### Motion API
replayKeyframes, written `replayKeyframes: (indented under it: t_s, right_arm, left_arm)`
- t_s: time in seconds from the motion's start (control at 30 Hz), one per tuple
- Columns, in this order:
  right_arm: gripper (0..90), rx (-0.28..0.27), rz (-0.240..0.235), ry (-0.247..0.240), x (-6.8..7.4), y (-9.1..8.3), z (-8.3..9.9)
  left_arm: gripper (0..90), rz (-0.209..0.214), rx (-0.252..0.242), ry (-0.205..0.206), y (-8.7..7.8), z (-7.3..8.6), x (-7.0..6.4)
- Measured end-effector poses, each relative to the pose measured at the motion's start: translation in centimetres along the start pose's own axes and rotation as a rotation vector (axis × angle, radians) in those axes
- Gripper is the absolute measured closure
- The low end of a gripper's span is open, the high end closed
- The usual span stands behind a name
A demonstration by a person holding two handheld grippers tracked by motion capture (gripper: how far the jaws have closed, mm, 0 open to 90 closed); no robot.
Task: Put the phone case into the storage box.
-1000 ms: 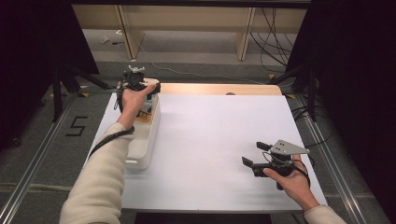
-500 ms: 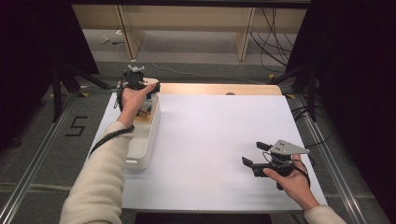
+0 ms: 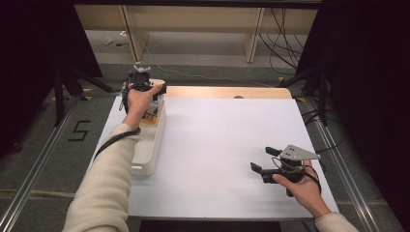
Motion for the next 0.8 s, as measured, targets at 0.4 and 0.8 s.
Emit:
replayKeyframes:
  t_s: [0.4,0.8]
  right_arm:
    - [15.4,-0.001,0.000,0.001,0.0,0.0,0.0]
    - [15.4,0.001,-0.002,0.002,0.0,0.0,0.0]
  left_arm:
    - [10.7,-0.001,-0.001,0.003,0.5,-0.4,-0.1]
    - [10.6,-0.003,0.008,0.007,1.0,-0.3,0.0]
Point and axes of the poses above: each handheld gripper's, and its own axes: y roughly forward along the jaws, z roughly out of its underside, x roughly to its left, the point moved 9 cm from there along y, roughly forward along the jaws, and after that the axes turned 6 degrees about -x, right-handed, at the moved point
